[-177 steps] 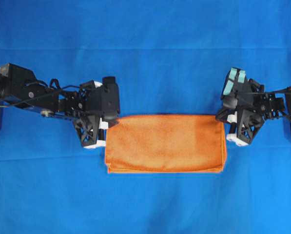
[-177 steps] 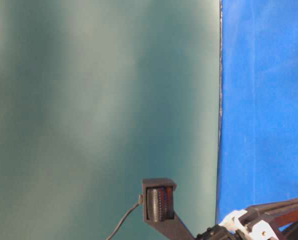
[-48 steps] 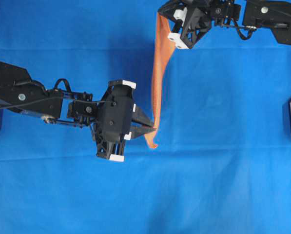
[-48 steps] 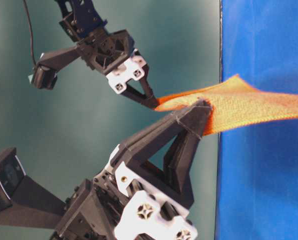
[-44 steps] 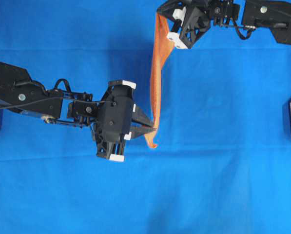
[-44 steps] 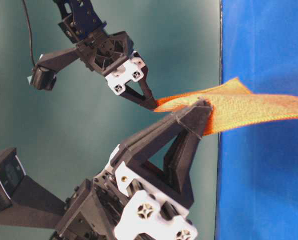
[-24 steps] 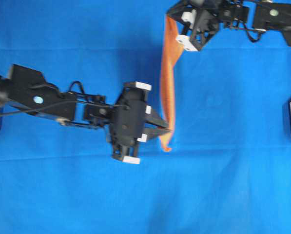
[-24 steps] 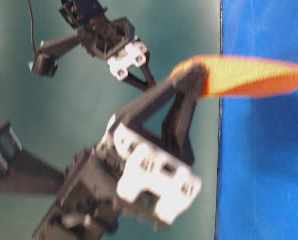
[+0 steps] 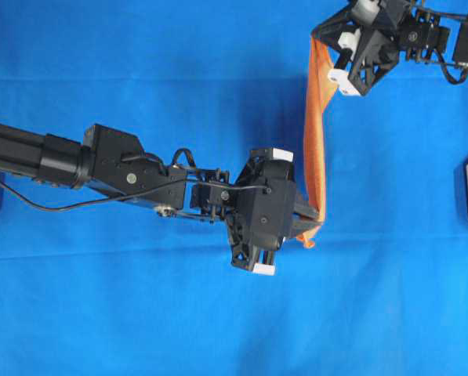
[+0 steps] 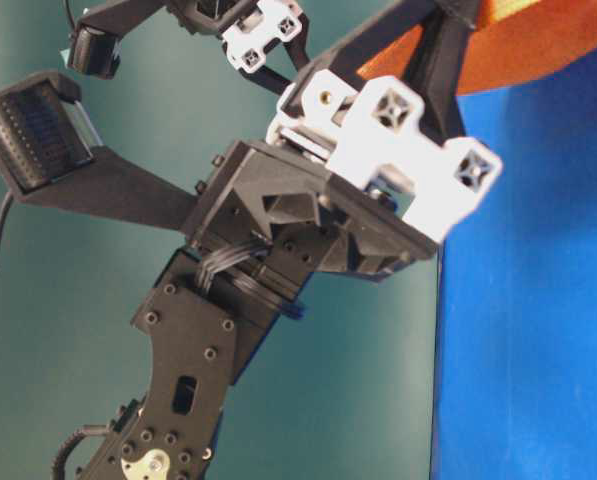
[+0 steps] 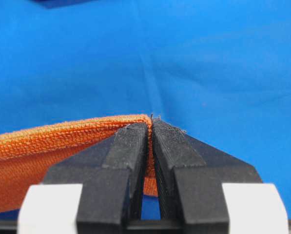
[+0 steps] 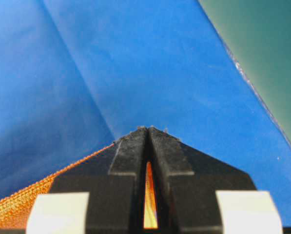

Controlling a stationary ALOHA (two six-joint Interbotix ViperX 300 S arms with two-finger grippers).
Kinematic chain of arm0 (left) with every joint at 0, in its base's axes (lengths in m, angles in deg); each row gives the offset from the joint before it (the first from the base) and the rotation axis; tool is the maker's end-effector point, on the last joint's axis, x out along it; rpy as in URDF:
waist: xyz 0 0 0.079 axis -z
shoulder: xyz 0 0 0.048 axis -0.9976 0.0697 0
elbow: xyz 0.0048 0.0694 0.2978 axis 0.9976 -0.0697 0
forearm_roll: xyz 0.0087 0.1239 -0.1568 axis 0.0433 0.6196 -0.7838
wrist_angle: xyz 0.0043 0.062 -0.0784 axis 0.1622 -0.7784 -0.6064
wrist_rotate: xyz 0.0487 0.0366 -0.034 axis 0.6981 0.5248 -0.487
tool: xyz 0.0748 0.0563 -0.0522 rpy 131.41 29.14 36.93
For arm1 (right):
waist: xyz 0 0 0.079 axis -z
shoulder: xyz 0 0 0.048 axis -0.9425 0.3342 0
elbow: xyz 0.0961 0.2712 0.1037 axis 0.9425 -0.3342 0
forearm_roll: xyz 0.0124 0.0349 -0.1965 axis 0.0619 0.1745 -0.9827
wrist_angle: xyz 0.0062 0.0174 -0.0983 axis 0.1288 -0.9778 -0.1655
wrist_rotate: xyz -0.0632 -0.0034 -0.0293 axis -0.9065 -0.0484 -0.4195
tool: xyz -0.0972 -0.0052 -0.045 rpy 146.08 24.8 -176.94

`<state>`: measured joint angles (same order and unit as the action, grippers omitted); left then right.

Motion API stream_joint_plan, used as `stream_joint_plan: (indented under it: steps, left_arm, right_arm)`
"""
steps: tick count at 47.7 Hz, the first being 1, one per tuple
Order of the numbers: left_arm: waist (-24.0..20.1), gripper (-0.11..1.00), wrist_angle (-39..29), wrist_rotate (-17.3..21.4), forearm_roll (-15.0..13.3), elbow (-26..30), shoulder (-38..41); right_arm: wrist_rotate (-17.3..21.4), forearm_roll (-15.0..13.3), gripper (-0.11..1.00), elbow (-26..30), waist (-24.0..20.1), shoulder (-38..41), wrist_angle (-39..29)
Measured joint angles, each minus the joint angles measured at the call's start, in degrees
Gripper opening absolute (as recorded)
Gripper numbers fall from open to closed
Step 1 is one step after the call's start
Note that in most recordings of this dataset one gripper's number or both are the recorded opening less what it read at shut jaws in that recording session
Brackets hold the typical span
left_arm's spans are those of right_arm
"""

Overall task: Fold the orange towel.
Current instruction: 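Lower the vertical strip onto the table and open both grippers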

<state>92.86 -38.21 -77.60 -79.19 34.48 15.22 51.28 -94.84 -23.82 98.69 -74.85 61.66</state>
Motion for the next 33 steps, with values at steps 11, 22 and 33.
stream_joint_plan:
  steps: [11, 22, 33]
  left_arm:
    - [1.0, 0.02, 2.7, -2.5, -0.1, -6.3, -1.4]
    - [2.1, 0.02, 5.6, -6.7, -0.2, -15.6, -5.6]
    - [3.9, 0.02, 8.2, -9.1, -0.3, -21.9, -8.2]
  right_arm:
    - [0.1, 0.0, 0.02, 0.9, -0.3, 4.0, 2.5]
    - [0.1, 0.0, 0.02, 5.8, -2.5, 11.9, 4.4]
    - [0.1, -0.1, 0.02, 10.9, -4.7, 18.8, 5.8]
